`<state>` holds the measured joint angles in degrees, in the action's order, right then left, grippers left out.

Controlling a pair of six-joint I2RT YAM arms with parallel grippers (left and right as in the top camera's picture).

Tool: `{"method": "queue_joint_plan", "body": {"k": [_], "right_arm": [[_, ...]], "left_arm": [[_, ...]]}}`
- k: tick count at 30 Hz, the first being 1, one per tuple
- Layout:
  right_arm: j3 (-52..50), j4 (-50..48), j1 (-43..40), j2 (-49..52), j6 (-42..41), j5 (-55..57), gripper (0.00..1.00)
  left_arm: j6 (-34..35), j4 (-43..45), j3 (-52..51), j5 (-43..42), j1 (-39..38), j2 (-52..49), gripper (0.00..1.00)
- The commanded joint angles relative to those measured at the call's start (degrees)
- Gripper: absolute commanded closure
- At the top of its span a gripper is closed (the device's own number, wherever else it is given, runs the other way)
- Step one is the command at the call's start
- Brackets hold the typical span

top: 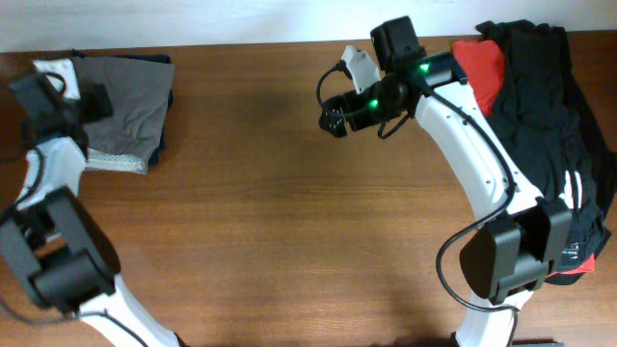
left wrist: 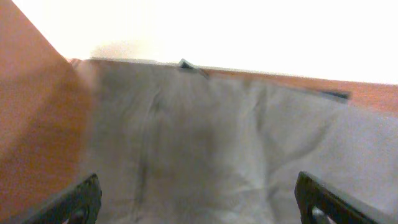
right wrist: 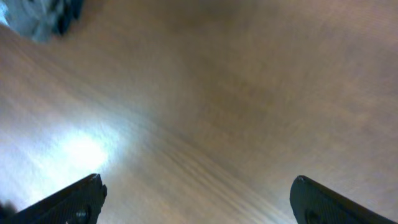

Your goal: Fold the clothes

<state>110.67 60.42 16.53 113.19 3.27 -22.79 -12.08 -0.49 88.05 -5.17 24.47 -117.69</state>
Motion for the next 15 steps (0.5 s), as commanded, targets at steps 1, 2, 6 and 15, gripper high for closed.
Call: {"method": "queue_joint_plan", "body": {"k": [1,2,6,15], "right_arm": [[8.85,1.88,-1.64,-2.58,1.05,3.41,0.01],[11.23,3.06,-2.03,-2.99,1.05,4.2,0.01],[24.09,9.38,-4.09,-4.44,1.05,8.17,0.01],[47.78,20.63,-6.43,-8.7,0.81,9.33,0.01]], "left_arm": [[2.23,-6.05,3.15,0.0,-1.51,11.93,0.01],[2.23,-7.5,3.15,-0.07,-1.97,13.94,0.01],[2.21,-12.94,3.15,-2.47,-4.74,22.73,0.01],[2.21,-18.91,3.15,-3.58,-9.79,30.95,0.01]]}}
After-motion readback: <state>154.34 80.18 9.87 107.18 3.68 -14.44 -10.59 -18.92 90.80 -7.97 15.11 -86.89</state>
